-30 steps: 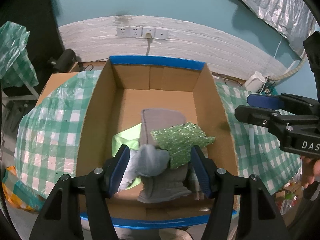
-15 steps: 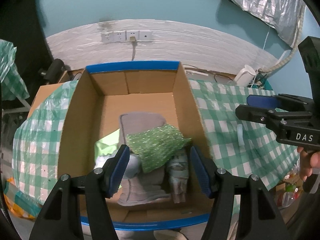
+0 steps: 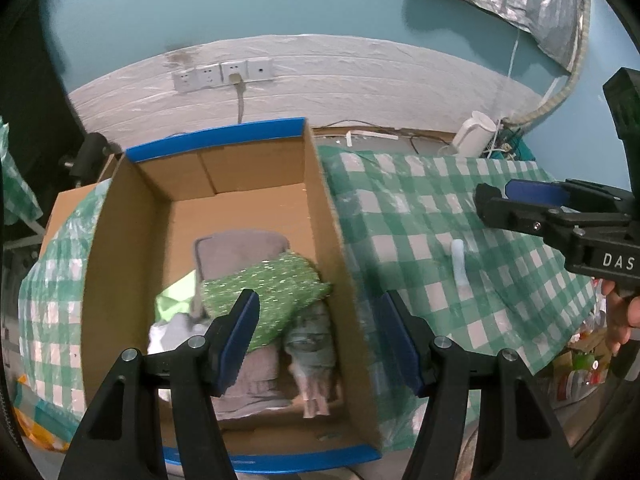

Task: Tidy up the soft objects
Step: 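Move both tools back over the table toward the black cloth and white foam tube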

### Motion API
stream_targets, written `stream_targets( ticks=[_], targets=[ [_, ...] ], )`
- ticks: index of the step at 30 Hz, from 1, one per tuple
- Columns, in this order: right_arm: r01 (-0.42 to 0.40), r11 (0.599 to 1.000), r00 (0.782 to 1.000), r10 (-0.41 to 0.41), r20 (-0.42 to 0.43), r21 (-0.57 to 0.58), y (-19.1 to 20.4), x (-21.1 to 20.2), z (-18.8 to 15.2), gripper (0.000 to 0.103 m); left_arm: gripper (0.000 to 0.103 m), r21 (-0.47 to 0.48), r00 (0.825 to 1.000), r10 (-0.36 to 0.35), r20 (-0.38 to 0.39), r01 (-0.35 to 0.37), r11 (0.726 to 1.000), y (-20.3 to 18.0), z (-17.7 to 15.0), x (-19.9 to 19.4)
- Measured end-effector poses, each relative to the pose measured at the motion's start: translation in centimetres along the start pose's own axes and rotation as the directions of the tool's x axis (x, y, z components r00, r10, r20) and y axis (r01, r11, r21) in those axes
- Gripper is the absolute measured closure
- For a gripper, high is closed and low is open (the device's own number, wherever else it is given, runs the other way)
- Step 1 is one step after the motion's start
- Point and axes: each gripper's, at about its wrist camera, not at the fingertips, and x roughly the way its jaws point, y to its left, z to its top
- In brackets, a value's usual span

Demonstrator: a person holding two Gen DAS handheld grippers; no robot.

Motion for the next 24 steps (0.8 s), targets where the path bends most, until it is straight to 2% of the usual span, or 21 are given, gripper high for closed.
stream_targets(
  ticks=[13, 24],
  targets=[
    [0.064, 0.994, 0.998, -0.065, 0.006, 0.087, -5.6, -1.5, -2.4, 0.041, 0.038, 0.087, 1.000, -0.015, -0.027, 0.017, 0.996, -5.1, 1.0, 1.6],
    [0.099, 0.980, 0.995, -0.103, 0.011, 0.171, -10.4, -2.7, -4.3, 0.040, 0.038, 0.110, 0.997, -0.050, -0.062, 0.057, 0.992, -8.5, 2.0, 3.5]
  ],
)
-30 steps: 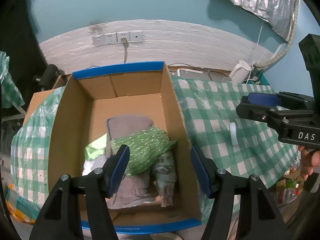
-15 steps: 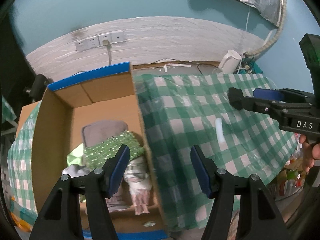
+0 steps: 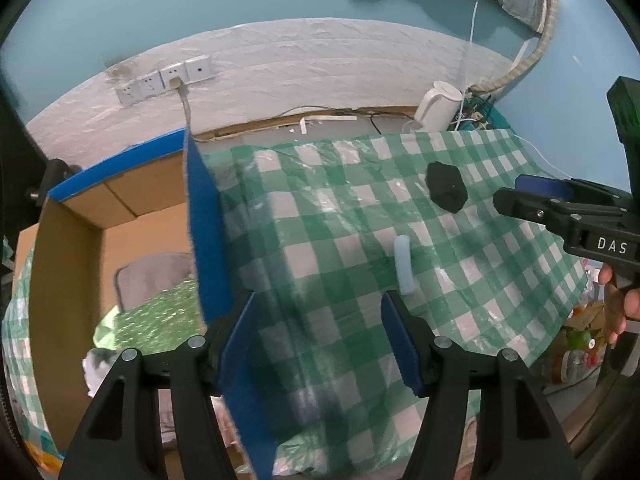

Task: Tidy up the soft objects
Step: 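Move both tools back over the table toward the black cloth and white foam tube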

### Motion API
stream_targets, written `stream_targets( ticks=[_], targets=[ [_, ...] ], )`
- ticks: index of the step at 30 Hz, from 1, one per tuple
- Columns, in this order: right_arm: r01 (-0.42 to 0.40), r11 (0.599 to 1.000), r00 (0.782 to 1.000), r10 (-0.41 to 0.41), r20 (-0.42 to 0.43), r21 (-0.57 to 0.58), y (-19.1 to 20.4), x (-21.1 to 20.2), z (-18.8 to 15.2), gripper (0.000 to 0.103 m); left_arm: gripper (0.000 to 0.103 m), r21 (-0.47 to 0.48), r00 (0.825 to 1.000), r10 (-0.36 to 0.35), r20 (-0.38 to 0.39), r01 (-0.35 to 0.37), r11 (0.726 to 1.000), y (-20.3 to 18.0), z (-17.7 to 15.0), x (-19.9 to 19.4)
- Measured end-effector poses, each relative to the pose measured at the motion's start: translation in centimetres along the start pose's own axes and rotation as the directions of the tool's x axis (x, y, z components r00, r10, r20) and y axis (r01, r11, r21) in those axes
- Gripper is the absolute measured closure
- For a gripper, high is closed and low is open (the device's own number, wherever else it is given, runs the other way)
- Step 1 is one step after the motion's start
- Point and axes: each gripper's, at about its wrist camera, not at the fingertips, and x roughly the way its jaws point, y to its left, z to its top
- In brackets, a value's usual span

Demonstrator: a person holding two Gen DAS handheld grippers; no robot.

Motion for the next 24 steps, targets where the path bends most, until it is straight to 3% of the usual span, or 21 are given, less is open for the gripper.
stream_targets(
  ticks=[13, 24],
  targets=[
    [0.046, 0.995, 0.999, -0.044, -0.018, 0.086, -4.6, 1.0, -0.4, 0.040, 0.038, -0.010, 0.999, -0.029, -0.030, 0.029, 1.000, -1.9, 2.0, 2.8],
    [0.080, 0.993, 0.996, -0.076, -0.045, 0.087, -6.5, 4.3, 0.5, 0.039, 0.038, -0.007, 0.996, -0.059, -0.071, 0.059, 0.998, -3.0, 3.3, 6.2]
  ],
)
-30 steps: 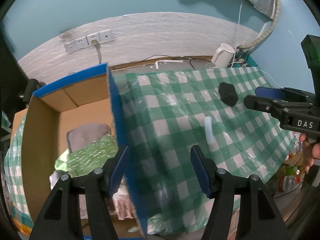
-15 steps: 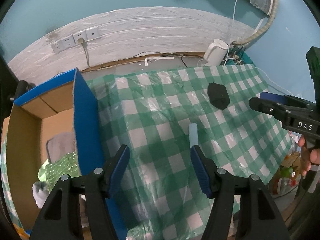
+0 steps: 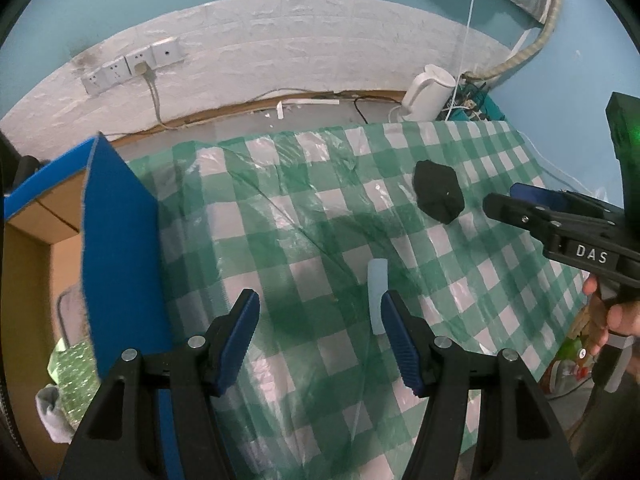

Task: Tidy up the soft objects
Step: 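Move both tools back over the table toward the black cloth and white foam tube, then grasp the black cloth with the right gripper while the left grasps the white foam tube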

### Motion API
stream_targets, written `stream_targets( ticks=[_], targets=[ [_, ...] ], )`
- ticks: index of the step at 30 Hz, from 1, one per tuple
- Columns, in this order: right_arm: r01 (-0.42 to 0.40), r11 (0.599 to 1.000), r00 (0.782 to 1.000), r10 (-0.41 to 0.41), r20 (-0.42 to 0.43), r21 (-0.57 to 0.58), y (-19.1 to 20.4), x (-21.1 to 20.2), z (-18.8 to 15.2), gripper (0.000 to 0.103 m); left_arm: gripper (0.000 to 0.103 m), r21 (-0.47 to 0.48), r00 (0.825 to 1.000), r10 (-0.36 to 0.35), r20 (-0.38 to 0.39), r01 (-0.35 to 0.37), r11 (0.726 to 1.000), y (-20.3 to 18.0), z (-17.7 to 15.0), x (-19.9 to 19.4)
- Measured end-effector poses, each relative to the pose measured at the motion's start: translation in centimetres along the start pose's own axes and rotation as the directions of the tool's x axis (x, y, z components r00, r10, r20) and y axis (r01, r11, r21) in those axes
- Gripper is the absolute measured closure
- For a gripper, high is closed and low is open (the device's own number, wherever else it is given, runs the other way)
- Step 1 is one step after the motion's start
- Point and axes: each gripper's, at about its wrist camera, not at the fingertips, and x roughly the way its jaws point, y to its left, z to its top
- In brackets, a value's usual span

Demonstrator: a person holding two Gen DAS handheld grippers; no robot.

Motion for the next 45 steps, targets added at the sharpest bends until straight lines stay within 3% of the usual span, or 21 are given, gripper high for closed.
stream_targets(
  ticks=[27, 35, 39, 41, 45],
  targets=[
    [0.078, 0.997, 0.993, -0.080, -0.086, -0.029, -1.4, 8.1, 2.8, 0.038, 0.038, -0.023, 0.994, -0.043, -0.099, 0.041, 0.999, -0.1, 3.0, 6.6],
    [0.153, 0.985, 0.980, -0.162, -0.112, -0.086, -1.2, 10.0, 2.1, 0.037, 0.038, -0.038, 0.990, -0.055, -0.131, 0.051, 0.998, 0.4, 2.4, 7.5],
    [0.142, 0.988, 0.981, -0.149, -0.126, -0.063, -1.7, 9.7, 1.9, 0.063, 0.038, -0.014, 0.989, -0.054, -0.135, 0.053, 0.998, -0.3, 2.2, 7.6],
    [0.121, 0.992, 0.984, -0.124, -0.130, -0.037, -2.0, 9.1, 1.8, 0.068, 0.038, -0.010, 0.989, -0.059, -0.137, 0.059, 0.998, -0.6, 2.1, 7.7],
    [0.101, 0.995, 0.986, -0.100, -0.135, -0.003, -2.1, 8.1, 1.0, 0.068, 0.038, -0.011, 0.985, -0.081, -0.153, 0.081, 0.997, -1.3, 2.0, 8.1]
  ],
)
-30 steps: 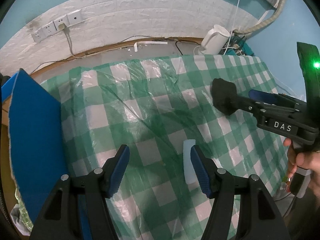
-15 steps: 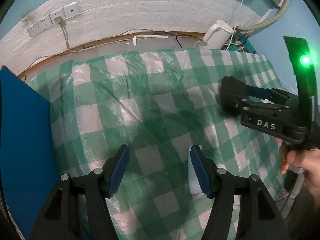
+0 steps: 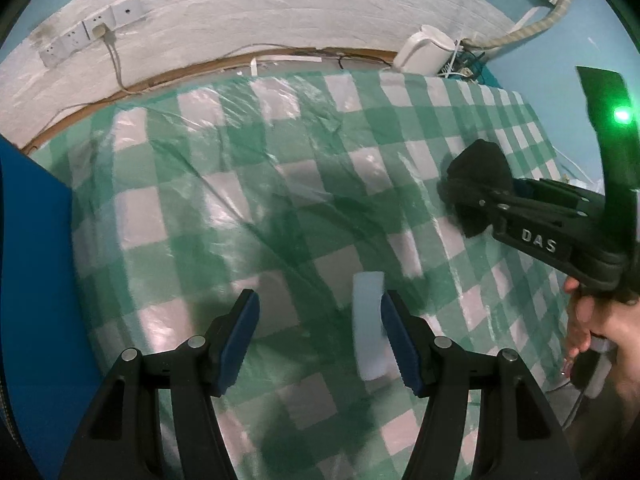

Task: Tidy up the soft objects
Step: 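Grasp the black cloth with the right gripper while the left grasps the white foam tube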

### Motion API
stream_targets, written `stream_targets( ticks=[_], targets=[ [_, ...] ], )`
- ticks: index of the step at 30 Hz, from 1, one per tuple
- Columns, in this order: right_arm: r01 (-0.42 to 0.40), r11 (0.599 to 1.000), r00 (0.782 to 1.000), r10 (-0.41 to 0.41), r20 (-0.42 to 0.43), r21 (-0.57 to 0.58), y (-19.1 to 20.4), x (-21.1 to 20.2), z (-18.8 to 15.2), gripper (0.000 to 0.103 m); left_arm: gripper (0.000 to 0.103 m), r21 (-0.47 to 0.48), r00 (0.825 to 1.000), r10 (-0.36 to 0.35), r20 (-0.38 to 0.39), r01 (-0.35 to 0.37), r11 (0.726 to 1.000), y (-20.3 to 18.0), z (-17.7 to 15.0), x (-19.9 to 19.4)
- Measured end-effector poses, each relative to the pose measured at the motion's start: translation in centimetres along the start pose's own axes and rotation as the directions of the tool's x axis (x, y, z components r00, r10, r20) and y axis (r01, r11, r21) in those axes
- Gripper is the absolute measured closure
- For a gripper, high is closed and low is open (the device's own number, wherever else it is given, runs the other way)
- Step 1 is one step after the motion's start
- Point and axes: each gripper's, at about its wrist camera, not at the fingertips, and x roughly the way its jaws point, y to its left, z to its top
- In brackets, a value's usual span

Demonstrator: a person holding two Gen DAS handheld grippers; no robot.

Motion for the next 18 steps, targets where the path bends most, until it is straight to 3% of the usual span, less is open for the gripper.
stream_targets(
  ticks=[8, 13, 18],
  targets=[
    [-0.070, 0.995, 0.997, 0.071, -0.006, 0.070, -1.4, -1.9, -2.3, 0.068, 0.039, 0.050, 1.000, -0.012, -0.026, 0.014, 0.999, -2.5, -0.3, 0.8],
    [-0.085, 0.993, 0.996, 0.086, -0.005, 0.077, -1.5, -2.7, -3.2, 0.068, 0.055, 0.054, 0.999, -0.002, -0.043, 0.005, 0.999, -3.0, -0.5, 1.5],
    [-0.102, 0.992, 0.995, 0.103, -0.003, 0.071, -1.6, -3.5, -3.9, 0.068, 0.062, 0.042, 0.998, -0.014, -0.063, 0.017, 0.999, -2.9, -0.8, 2.1]
  ],
)
